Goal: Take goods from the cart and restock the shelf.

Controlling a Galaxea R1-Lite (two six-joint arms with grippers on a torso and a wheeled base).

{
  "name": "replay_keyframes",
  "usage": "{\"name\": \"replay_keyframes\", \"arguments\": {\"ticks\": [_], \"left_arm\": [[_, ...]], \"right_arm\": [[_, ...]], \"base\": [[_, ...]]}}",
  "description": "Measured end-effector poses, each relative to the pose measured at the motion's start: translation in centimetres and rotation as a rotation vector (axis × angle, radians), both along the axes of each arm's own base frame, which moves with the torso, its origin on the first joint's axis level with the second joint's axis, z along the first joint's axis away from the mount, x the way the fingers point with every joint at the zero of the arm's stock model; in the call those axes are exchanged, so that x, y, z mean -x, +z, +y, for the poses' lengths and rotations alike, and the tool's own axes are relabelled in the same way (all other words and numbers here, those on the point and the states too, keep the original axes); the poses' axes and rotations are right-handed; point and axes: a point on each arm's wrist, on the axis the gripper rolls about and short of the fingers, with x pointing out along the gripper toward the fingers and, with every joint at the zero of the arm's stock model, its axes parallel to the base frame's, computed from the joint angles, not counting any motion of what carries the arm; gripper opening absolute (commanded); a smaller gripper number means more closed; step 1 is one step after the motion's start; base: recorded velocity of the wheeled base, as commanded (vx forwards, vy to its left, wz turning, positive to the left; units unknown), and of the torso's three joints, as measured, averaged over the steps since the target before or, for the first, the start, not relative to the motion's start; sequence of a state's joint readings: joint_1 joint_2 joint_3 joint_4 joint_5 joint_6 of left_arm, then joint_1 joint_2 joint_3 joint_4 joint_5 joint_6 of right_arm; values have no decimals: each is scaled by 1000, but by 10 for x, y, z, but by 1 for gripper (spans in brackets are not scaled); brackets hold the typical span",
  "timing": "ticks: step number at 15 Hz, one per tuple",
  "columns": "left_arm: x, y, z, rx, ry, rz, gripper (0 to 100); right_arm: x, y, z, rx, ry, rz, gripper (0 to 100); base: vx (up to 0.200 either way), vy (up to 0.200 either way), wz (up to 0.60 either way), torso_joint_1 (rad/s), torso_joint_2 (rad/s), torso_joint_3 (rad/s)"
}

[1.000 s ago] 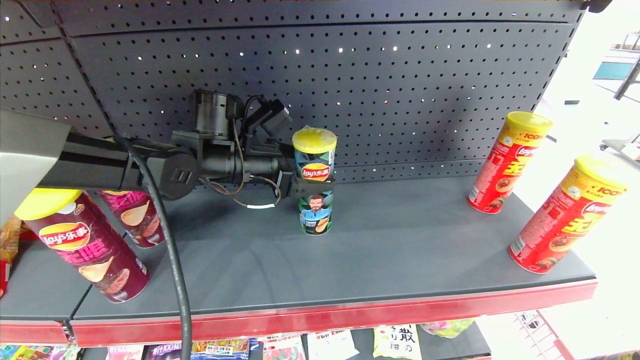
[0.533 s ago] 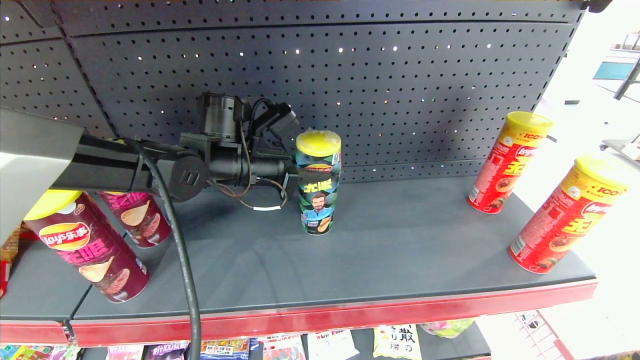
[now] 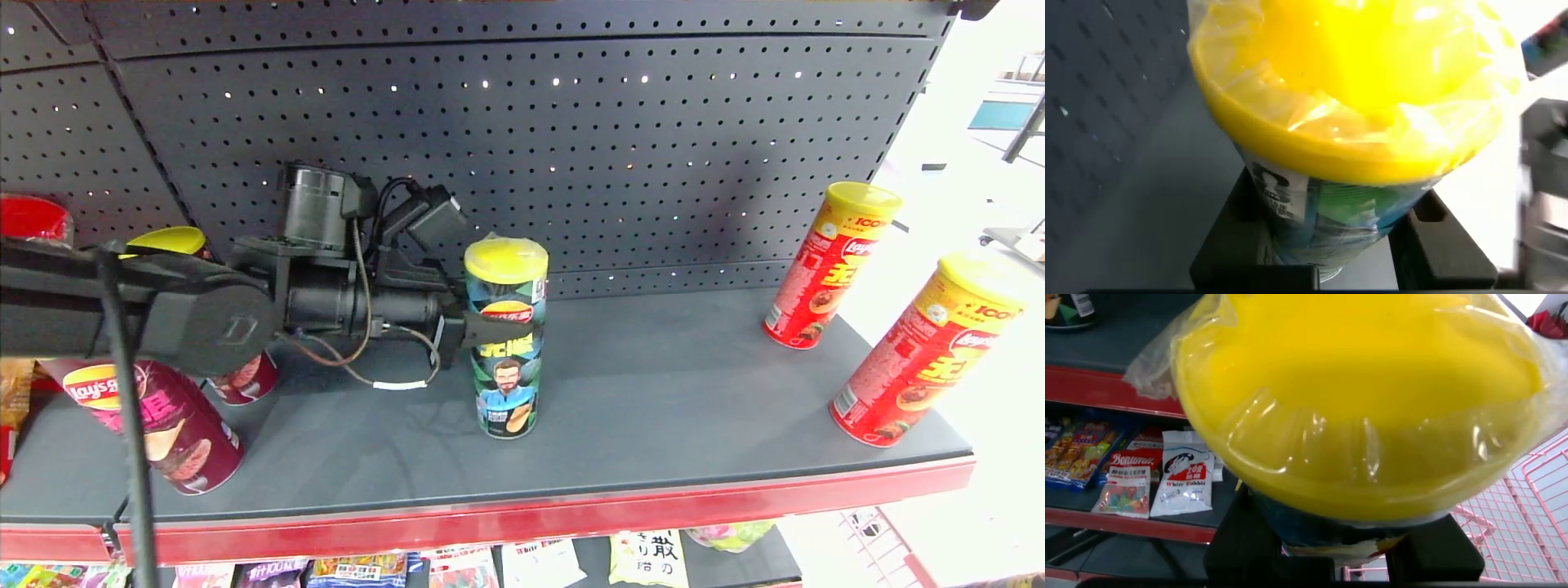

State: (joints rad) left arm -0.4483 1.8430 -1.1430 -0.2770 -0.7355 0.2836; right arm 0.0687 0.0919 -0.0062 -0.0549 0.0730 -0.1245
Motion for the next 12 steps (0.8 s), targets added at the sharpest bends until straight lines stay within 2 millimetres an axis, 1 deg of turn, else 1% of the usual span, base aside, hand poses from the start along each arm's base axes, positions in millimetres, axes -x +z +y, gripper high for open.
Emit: {"name": "replay_keyframes", "arguments": {"ticks": [2, 4, 6, 8, 12], "left_arm": [[21, 1, 10, -6, 0, 13, 0], [36, 2, 16, -11, 3, 16, 0], [43, 5, 17, -12, 10, 5, 0], [49, 7, 13, -13, -5, 0, 0], [53, 5, 6, -22, -17, 1, 0]], "right_arm": [[0, 0, 0, -1, 3, 0, 0], [0, 0, 0, -1, 5, 0, 0], [0, 0, 0, -2, 6, 0, 0], [0, 0, 0, -2, 6, 1, 0], [0, 0, 0, -2, 4, 0, 0]], "base": [[0, 0, 0, 0, 0, 0], [0, 0, 0, 0, 0, 0], [0, 0, 0, 0, 0, 0], [0, 0, 0, 0, 0, 0], [0, 0, 0, 0, 0, 0]]}}
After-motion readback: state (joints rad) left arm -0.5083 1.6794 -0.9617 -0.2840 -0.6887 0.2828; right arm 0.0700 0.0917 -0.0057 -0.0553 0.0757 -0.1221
